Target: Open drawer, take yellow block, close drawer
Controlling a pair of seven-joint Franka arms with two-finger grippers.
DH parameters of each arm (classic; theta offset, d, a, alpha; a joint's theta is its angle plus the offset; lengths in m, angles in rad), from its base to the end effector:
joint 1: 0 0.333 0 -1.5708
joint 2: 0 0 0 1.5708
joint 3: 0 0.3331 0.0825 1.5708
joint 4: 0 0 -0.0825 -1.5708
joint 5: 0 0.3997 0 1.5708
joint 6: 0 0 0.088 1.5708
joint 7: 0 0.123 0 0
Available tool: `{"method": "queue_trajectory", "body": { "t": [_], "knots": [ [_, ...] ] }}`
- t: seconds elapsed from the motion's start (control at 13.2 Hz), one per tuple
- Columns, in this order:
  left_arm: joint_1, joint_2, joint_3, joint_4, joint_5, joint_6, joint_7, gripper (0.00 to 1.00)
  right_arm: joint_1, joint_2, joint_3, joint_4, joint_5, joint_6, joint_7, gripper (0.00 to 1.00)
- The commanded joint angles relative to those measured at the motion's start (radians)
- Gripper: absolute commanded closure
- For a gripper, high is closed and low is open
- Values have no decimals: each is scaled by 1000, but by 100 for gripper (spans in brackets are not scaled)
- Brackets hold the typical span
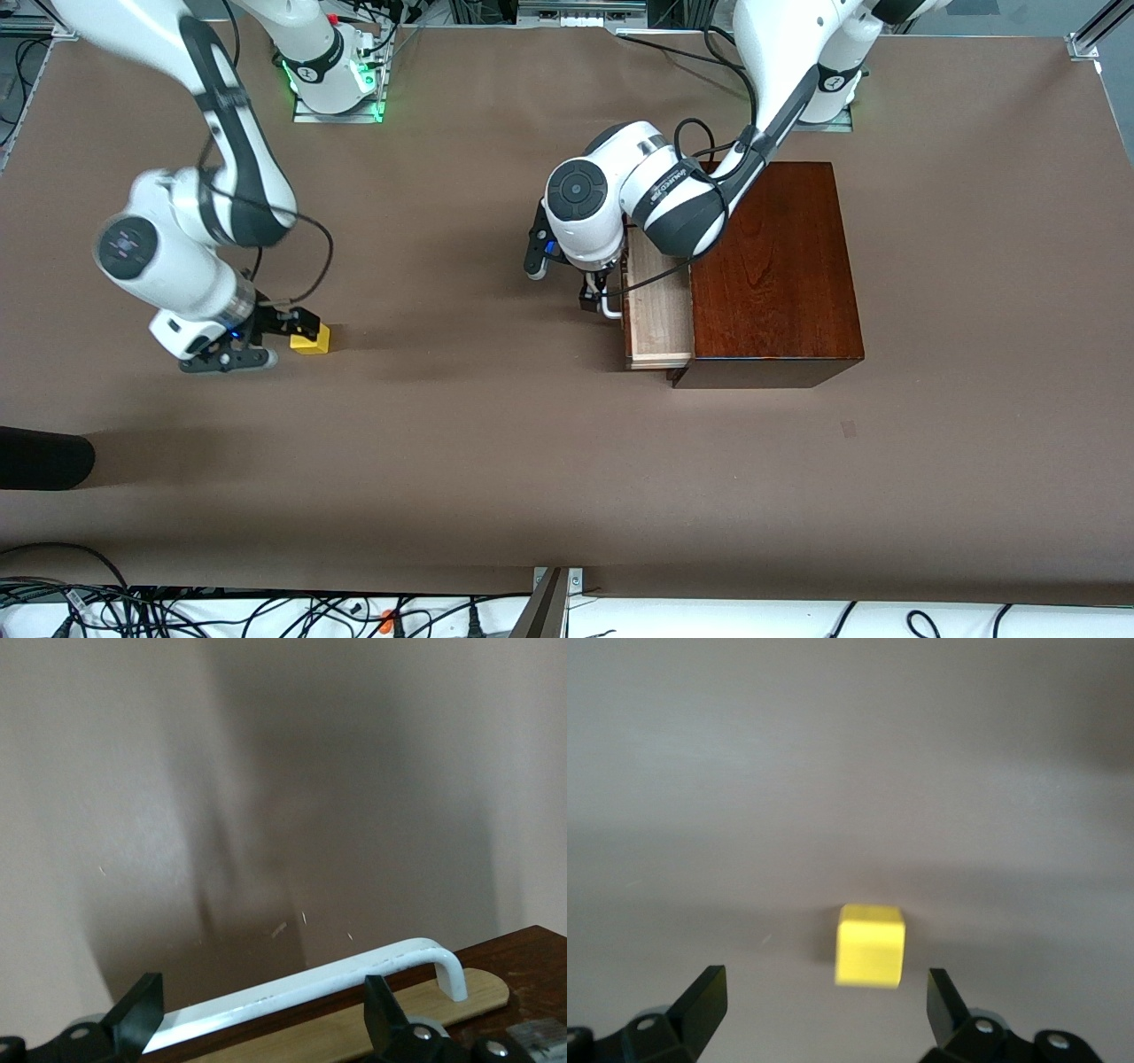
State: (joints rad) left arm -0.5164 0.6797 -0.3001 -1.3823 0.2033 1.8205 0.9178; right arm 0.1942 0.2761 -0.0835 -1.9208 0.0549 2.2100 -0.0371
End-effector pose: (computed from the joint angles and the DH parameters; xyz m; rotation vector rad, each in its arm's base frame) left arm 0.5368 -0.4841 0.2987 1.9798 -2.4005 -0.3281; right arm 0.6276 0.0745 0.3424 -3.1139 -0.1850 -0.0211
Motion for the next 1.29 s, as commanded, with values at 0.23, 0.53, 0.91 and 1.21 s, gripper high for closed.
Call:
{"method": "queue_trajectory", "body": {
  "t": [0.23, 0.53, 0.91, 1.21],
  "knots": [
    [13, -75, 70, -18, 108, -155, -54, 0, -76, -215, 102, 152, -17, -390, 8, 0],
    [13, -75, 88, -23, 129, -161, -59, 0, -62, -195, 96, 293, -18, -512, -38, 0],
    [30, -69, 93, -34, 140, -185, -60, 0, -67, -193, 90, 307, -21, -513, -61, 0],
    [35, -69, 93, -29, 137, -187, -63, 0, -67, -196, 68, 354, -44, -584, -55, 0]
  ]
}}
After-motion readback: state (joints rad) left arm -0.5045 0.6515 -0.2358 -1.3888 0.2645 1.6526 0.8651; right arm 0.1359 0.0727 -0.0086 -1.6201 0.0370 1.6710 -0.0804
